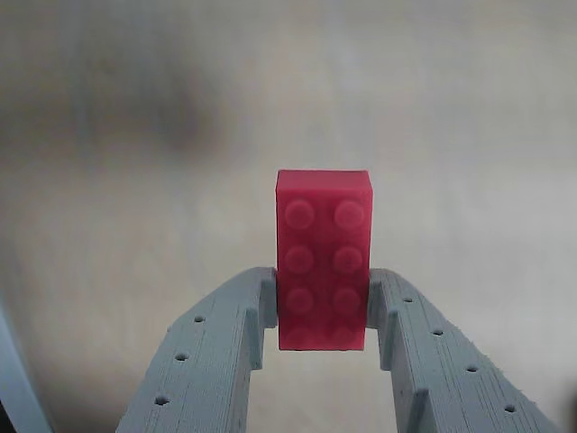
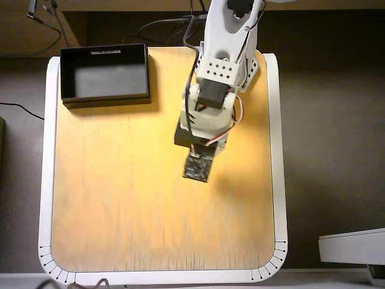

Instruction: Grasp a lego block and put it in the bin.

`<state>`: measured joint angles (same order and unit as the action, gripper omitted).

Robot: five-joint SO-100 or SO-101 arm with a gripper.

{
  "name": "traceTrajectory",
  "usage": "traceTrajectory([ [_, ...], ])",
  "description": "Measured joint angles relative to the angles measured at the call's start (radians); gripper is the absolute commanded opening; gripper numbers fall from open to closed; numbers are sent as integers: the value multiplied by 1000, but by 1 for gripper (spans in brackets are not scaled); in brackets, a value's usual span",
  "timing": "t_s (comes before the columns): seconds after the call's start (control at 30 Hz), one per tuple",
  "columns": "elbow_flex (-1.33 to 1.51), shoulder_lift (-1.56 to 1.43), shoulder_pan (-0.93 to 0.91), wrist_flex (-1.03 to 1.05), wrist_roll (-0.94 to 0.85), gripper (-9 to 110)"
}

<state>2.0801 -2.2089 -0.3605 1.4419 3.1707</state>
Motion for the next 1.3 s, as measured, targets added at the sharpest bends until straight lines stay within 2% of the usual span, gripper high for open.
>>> traceTrajectory([
  [0.27, -232, -9, -258, 109, 78, 0],
  [0.77, -328, 21, -943, 207, 147, 0],
  [0.97, -374, 127, -1068, 189, 193, 0],
  [1.3, -379, 316, -1170, 49, 276, 0],
])
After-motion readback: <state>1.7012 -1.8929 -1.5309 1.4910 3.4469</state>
